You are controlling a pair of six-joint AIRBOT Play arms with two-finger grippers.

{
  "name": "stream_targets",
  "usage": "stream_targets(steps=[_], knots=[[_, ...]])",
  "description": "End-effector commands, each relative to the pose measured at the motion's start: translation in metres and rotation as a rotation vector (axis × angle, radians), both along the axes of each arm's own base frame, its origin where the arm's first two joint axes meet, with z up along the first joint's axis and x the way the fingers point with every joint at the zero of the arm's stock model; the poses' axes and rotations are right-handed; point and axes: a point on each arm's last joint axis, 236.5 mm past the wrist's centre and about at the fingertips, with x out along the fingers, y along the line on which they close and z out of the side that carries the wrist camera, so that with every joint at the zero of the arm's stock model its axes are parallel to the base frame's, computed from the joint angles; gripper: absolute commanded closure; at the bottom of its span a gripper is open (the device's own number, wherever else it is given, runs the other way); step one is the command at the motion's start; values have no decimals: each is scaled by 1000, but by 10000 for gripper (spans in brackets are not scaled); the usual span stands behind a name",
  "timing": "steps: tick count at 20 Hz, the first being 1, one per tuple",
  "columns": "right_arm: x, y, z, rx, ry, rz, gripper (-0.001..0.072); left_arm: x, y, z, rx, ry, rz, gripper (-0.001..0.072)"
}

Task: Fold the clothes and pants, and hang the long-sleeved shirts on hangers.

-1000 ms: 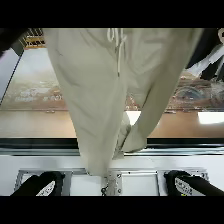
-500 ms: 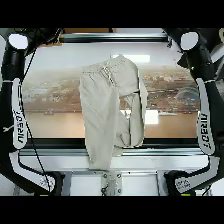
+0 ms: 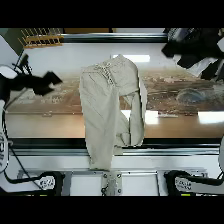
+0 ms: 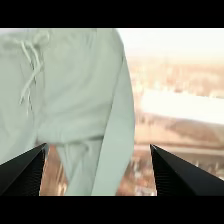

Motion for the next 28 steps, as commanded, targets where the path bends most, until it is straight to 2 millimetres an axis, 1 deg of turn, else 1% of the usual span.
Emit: stream_targets(steps=[1,3,4,5,6,8,10,11,13,16,17,18,19,20,22,23,24,25,26,27,28], knots=[[-95,10,-98,2,374,12,3,-129,-41,-74,-7,274,-129,5],[-139,25,-152,6,516,23,3,-187,-73,-97,-25,363,-208,5],[-159,32,-175,0,572,39,3,-206,-87,-102,-45,380,-235,5],[-179,39,-197,-10,624,59,3,-224,-104,-104,-71,387,-264,5],[-198,46,-216,-20,671,78,3,-237,-119,-104,-90,382,-294,5],[-224,60,-241,-20,734,111,3,-257,-138,-106,-86,351,-352,5],[-239,75,-255,-1,755,131,3,-274,-150,-109,-74,344,-386,5],[-243,81,-259,6,759,139,3,-283,-155,-109,-71,354,-396,6],[-248,88,-264,-4,757,161,3,-293,-160,-112,-64,364,-415,5],[-247,93,-267,-10,745,169,3,-300,-165,-117,-64,405,-419,5],[-247,93,-268,-11,749,169,3,-301,-168,-119,-63,421,-429,6],[-247,93,-270,-12,757,168,3,-301,-176,-117,-81,437,-436,7],[-248,92,-273,-15,765,167,3,-301,-185,-115,-100,450,-445,79],[-249,91,-277,-21,777,166,3,-300,-194,-112,-108,452,-469,235],[-252,90,-285,-29,805,164,6,-297,-212,-107,-98,426,-554,496],[-253,89,-289,-32,819,164,137,-296,-222,-102,-95,411,-595,687],[-254,89,-291,-38,823,174,486,-296,-232,-95,-98,397,-631,699],[-252,86,-291,-48,810,187,700,-298,-242,-86,-103,382,-672,699],[-244,75,-286,-85,790,185,704,-301,-253,-73,-113,367,-719,699],[-230,53,-277,-150,759,174,705,-311,-270,-57,-143,355,-777,699],[-209,23,-260,-232,712,143,705,-321,-291,-39,-180,329,-827,699]])
